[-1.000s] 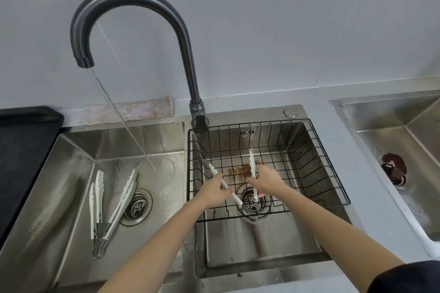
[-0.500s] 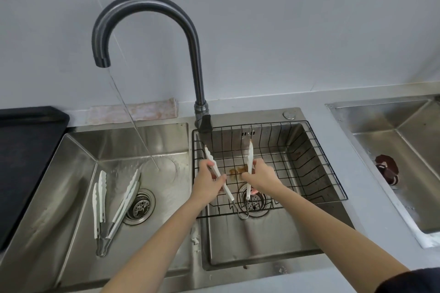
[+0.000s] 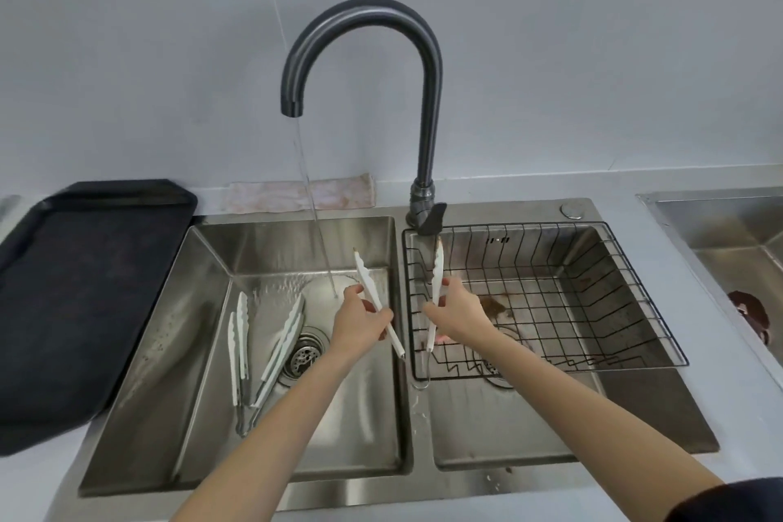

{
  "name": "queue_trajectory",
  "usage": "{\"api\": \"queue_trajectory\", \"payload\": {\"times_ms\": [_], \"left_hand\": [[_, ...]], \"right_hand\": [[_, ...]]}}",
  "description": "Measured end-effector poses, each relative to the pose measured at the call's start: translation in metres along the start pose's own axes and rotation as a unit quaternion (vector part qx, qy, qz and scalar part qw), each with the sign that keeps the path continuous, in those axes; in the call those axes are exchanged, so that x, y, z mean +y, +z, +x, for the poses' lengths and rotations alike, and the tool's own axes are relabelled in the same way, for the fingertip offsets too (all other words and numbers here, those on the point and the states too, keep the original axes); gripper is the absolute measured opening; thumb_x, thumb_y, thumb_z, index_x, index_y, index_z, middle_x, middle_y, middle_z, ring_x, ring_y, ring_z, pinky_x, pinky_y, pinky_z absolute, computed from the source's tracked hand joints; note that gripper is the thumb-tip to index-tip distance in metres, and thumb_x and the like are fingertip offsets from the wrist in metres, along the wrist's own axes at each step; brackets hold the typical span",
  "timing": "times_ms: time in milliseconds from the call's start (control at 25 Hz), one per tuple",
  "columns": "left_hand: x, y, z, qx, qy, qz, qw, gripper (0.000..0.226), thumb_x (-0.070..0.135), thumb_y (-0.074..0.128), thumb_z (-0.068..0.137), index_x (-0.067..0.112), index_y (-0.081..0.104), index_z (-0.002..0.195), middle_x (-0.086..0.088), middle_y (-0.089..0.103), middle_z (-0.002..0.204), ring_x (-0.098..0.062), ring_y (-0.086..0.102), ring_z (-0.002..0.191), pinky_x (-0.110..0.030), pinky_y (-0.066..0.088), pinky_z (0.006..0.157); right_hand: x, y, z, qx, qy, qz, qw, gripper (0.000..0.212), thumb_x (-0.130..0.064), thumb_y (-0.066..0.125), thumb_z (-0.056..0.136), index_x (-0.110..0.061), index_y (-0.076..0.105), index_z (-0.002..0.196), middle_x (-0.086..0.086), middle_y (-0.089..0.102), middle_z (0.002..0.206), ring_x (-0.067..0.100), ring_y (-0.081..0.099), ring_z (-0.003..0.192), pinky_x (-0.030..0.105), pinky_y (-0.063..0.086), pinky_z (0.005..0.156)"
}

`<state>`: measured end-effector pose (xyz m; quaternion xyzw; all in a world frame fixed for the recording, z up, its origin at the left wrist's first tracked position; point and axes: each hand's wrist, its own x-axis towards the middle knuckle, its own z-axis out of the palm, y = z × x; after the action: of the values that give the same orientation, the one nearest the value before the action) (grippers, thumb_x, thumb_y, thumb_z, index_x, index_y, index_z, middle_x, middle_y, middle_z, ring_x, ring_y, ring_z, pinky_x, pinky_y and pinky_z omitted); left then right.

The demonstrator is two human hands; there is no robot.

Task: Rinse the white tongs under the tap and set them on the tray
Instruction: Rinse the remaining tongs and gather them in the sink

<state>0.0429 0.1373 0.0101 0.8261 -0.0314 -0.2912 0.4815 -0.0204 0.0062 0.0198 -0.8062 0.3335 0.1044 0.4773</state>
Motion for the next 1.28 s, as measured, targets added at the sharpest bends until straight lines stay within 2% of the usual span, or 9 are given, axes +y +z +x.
{"api": "queue_trajectory", "payload": {"times_ms": [280, 360, 440, 560, 760, 920, 1080, 1160, 1280], "left_hand": [[-0.028, -0.057, 0.007, 0.014, -0.010, -0.017, 1.000, 0.049, 0.002, 0.052, 0.086, 0.006, 0.035, 0.132, -0.010, 0.056, 0.093, -0.019, 0.057, 0.072, -0.011, 0.047, 0.040], [-0.036, -0.075, 0.010, 0.021, -0.007, -0.006, 1.000, 0.049, 0.004, 0.052, 0.086, 0.007, 0.035, 0.132, -0.006, 0.057, 0.089, -0.015, 0.056, 0.064, -0.014, 0.046, 0.042], [-0.043, -0.093, 0.017, 0.028, -0.007, -0.005, 1.000, 0.047, 0.004, 0.052, 0.086, 0.007, 0.036, 0.130, 0.003, 0.052, 0.078, -0.014, 0.055, 0.061, -0.023, 0.051, 0.053], [-0.049, -0.114, 0.029, 0.035, -0.021, -0.029, 0.999, 0.046, 0.002, 0.052, 0.085, 0.008, 0.038, 0.129, 0.001, 0.053, 0.079, -0.025, 0.060, 0.073, -0.040, 0.056, 0.071], [-0.052, -0.142, 0.053, 0.036, -0.024, -0.064, 0.997, 0.046, -0.001, 0.049, 0.087, 0.010, 0.037, 0.130, 0.004, 0.050, 0.081, -0.024, 0.061, 0.073, -0.025, 0.054, 0.058], [-0.053, -0.151, 0.070, 0.030, -0.026, -0.082, 0.996, 0.047, 0.001, 0.050, 0.088, 0.011, 0.037, 0.132, 0.006, 0.050, 0.081, -0.029, 0.063, 0.082, -0.036, 0.056, 0.073], [-0.058, -0.153, 0.079, 0.020, -0.041, -0.101, 0.994, 0.045, 0.002, 0.049, 0.089, 0.014, 0.039, 0.132, -0.003, 0.054, 0.096, -0.027, 0.064, 0.082, -0.034, 0.056, 0.072], [-0.062, -0.152, 0.082, 0.010, -0.060, -0.108, 0.992, 0.041, 0.003, 0.048, 0.090, 0.012, 0.041, 0.130, -0.007, 0.053, 0.104, -0.023, 0.065, 0.077, -0.031, 0.057, 0.067], [-0.065, -0.150, 0.084, -0.018, -0.086, -0.127, 0.988, 0.036, 0.003, 0.046, 0.092, 0.009, 0.045, 0.128, -0.010, 0.056, 0.105, -0.014, 0.065, 0.070, -0.025, 0.059, 0.057]], "right_hand": [[-0.039, 0.053, 0.021, -0.010, 0.001, 0.071, 0.997, 0.063, -0.021, 0.051, 0.090, -0.009, 0.023, 0.145, 0.011, 0.058, 0.120, 0.021, 0.059, 0.103, 0.032, 0.048, 0.088], [-0.053, 0.067, 0.034, -0.006, 0.017, 0.138, 0.990, 0.058, -0.021, 0.048, 0.092, -0.008, 0.026, 0.144, 0.012, 0.056, 0.129, 0.016, 0.063, 0.096, 0.038, 0.052, 0.092], [-0.068, 0.078, 0.044, -0.012, 0.035, 0.219, 0.975, 0.057, -0.018, 0.045, 0.094, -0.008, 0.024, 0.146, 0.013, 0.051, 0.135, 0.016, 0.064, 0.090, 0.031, 0.054, 0.080], [-0.086, 0.090, 0.059, -0.017, 0.043, 0.293, 0.955, 0.058, -0.016, 0.045, 0.094, -0.009, 0.022, 0.147, 0.012, 0.048, 0.139, 0.027, 0.061, 0.112, 0.030, 0.052, 0.079], [-0.108, 0.108, 0.088, -0.028, 0.028, 0.321, 0.946, 0.037, -0.018, 0.048, 0.093, -0.014, 0.046, 0.130, 0.007, 0.057, 0.101, 0.024, 0.058, 0.097, 0.032, 0.050, 0.076], [-0.116, 0.115, 0.105, -0.027, 0.031, 0.360, 0.932, 0.029, -0.016, 0.049, 0.094, -0.017, 0.051, 0.122, 0.004, 0.056, 0.083, 0.017, 0.057, 0.076, 0.034, 0.050, 0.078], [-0.116, 0.119, 0.115, -0.050, 0.025, 0.412, 0.909, 0.011, -0.011, 0.052, 0.092, -0.011, 0.053, 0.103, 0.005, 0.053, 0.073, 0.017, 0.052, 0.066, 0.027, 0.045, 0.062], [-0.118, 0.120, 0.116, -0.070, 0.027, 0.457, 0.886, 0.002, -0.010, 0.054, 0.091, -0.011, 0.055, 0.090, 0.005, 0.050, 0.069, 0.018, 0.050, 0.064, 0.028, 0.042, 0.062], [-0.125, 0.121, 0.111, -0.092, 0.048, 0.475, 0.874, 0.010, -0.018, 0.058, 0.090, -0.015, 0.054, 0.082, 0.002, 0.048, 0.070, 0.015, 0.048, 0.063, 0.027, 0.044, 0.066]]}}
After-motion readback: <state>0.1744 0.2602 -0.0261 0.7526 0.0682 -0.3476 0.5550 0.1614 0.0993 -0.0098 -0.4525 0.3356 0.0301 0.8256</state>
